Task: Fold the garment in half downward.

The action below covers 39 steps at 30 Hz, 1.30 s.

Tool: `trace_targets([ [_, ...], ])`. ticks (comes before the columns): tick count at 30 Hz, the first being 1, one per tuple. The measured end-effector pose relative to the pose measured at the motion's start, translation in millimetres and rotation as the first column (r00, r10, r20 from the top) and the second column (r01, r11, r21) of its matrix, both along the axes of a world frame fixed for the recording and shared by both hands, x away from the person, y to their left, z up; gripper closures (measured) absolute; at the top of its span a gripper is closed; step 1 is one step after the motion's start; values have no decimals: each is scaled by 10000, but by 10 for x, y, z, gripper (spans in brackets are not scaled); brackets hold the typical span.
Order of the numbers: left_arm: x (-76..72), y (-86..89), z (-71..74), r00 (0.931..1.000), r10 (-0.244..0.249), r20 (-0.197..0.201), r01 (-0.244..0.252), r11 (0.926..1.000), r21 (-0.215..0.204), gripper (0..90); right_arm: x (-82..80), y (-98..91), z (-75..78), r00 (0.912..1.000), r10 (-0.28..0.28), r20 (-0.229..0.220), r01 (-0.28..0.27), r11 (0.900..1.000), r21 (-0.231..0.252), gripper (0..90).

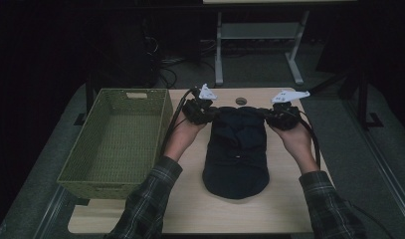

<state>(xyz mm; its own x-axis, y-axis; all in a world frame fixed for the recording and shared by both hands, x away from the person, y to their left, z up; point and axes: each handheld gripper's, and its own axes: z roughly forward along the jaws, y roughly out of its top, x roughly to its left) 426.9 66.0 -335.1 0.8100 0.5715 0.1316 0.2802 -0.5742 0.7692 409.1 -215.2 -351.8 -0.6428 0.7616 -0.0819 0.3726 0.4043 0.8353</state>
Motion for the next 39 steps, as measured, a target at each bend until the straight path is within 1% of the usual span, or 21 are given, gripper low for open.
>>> trace_targets([
  [2,-50,16,-24,10000,-61,8,61,10000,-55,798,-66,2,-25,9999,65,90,-65,10000,5,837],
  [3,-76,24,-42,9999,-84,-72,83,9999,-142,797,-100,4,-37,9999,93,71,-93,10000,27,835],
  [5,-121,41,-72,9998,-175,-104,173,9997,-188,795,-166,7,-67,9998,186,62,-185,9998,-79,831],
  [7,-166,52,-91,9997,-227,-83,225,9995,-211,795,-227,8,-101,9996,278,64,-277,9996,-78,831],
  [9,-205,58,-100,9994,-288,-188,282,9992,-278,794,-278,14,-121,9993,355,64,-354,9992,-201,829],
  [11,-249,70,-101,9990,-353,-271,345,9990,-295,792,-327,14,-130,9992,393,80,-391,9990,-224,824],
  [14,-321,108,-105,9975,-503,-497,479,9977,-486,792,-382,-6,-144,9987,492,-91,-493,9988,-65,816],
  [15,-348,118,-104,9972,-553,-509,526,9972,-536,791,-402,-13,-144,9984,540,-178,-540,9985,26,815],
  [18,-439,145,-88,9963,-691,-514,662,9963,-556,791,-479,-29,-137,9974,706,-109,-705,9974,134,814],
  [19,-471,151,-84,9958,-752,-520,725,9960,-519,790,-506,-29,-137,9971,746,-152,-744,9971,139,814],
  [22,-567,166,-84,9946,-902,-523,870,9944,-598,788,-602,-35,-144,9960,850,-282,-843,9961,276,806],
  [23,-597,172,-83,9943,-939,-512,909,9942,-574,787,-639,-39,-147,9961,842,-250,-834,9960,312,802],
  [25,-662,192,-88,9924,-1051,-633,1009,9926,-671,784,-731,-42,-165,9955,900,-284,-886,9950,461,801],
  [28,-712,213,-110,9903,-1163,-766,1107,9911,-736,784,-795,-42,-179,9945,999,-304,-985,9942,436,801],
  [30,-738,236,-131,9874,-1286,-917,1205,9888,-885,784,-840,-40,-193,9932,1093,-398,-1073,9930,496,799],
  [31,-751,245,-142,9856,-1323,-1056,1220,9876,-991,784,-862,-44,-202,9929,1110,-422,-1090,9929,473,797],
  [33,-771,254,-155,9830,-1369,-1226,1247,9869,-1023,782,-900,-40,-219,9911,1203,-572,-1179,9920,446,795],
  [35,-795,265,-166,9806,-1527,-1232,1417,9855,-935,783,-945,-36,-233,9907,1264,-509,-1247,9916,350,795],
  [36,-813,264,-174,9790,-1556,-1313,1432,9847,-993,783,-966,-34,-241,9902,1288,-543,-1271,9913,340,795],
  [39,-865,275,-200,9749,-1693,-1447,1568,9831,-942,783,-1033,-36,-272,9879,1419,-622,-1401,9896,320,794],
])
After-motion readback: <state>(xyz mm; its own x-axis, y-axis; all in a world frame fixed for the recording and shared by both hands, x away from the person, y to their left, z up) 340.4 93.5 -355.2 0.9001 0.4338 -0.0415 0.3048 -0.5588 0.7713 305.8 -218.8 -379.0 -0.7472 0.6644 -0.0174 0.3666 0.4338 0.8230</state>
